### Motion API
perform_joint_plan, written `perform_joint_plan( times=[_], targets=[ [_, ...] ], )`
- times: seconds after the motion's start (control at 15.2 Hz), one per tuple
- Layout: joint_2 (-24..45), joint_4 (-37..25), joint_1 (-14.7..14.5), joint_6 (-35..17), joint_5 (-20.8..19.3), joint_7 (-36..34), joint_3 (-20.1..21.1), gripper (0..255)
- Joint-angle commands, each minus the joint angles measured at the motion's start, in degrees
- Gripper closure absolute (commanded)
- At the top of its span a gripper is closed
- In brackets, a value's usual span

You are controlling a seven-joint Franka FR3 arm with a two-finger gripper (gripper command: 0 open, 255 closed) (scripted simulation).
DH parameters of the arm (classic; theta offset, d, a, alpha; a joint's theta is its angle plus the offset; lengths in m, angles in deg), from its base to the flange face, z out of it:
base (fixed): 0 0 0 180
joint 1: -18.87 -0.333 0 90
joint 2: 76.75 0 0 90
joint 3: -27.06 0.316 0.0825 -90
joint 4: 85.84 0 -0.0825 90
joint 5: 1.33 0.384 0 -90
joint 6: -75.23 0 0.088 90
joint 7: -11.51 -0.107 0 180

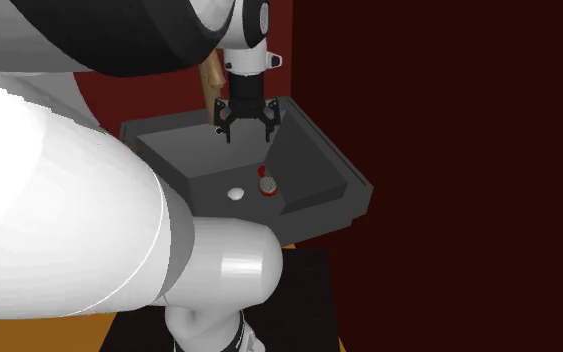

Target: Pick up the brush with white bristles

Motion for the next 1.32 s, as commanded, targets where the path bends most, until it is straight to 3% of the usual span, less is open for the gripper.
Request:
perform_joint_plan(
  times=[0.0,0.66,1.25],
  targets=[
    [4.0,0.0,-0.1,-4.4,0.4,0.4,-0.4,0],
    [25.8,-5.0,-0.7,-22.2,4.9,4.7,-2.0,0],
    [46.6,-16.6,0.7,-32.0,11.3,9.8,-0.6,0]
  ],
)
